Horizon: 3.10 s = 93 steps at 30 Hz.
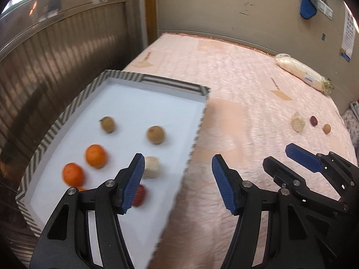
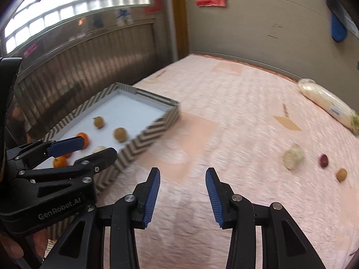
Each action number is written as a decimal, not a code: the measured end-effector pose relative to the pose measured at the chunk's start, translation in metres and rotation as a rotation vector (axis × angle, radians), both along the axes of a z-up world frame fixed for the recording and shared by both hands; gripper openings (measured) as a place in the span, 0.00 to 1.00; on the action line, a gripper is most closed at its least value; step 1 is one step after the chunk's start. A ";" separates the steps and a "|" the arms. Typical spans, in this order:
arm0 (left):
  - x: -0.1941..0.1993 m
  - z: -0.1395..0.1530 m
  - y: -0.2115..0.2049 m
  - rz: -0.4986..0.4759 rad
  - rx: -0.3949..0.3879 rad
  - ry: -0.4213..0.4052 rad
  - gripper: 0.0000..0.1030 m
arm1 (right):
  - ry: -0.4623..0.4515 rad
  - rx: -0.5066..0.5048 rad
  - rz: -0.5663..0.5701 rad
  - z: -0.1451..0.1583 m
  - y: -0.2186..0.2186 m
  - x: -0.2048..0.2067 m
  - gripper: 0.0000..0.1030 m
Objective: Organize fruits
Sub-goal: 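Move both open tools back to the remaining items on the quilt, then grasp a beige chunk with the left tool while the right grasps the second red date, then carry the beige chunk and red date over the white tray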
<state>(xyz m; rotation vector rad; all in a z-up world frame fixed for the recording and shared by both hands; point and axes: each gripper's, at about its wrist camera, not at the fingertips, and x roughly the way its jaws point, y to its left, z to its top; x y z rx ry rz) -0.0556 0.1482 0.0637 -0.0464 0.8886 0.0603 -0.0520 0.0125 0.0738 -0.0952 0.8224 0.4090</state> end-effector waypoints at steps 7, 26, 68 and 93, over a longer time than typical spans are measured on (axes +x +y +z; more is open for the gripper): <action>0.013 0.000 -0.032 -0.042 0.001 0.002 0.61 | 0.006 0.007 -0.090 -0.003 -0.044 0.006 0.42; 0.055 -0.014 -0.142 -0.280 -0.044 0.067 0.61 | 0.058 -0.017 -0.329 -0.020 -0.174 0.022 0.43; 0.114 -0.043 -0.200 -0.439 -0.031 0.076 0.30 | 0.091 -0.067 -0.309 -0.045 -0.216 0.118 0.28; 0.058 -0.025 -0.152 -0.296 -0.008 0.065 0.30 | 0.035 0.015 -0.303 -0.022 -0.163 0.019 0.20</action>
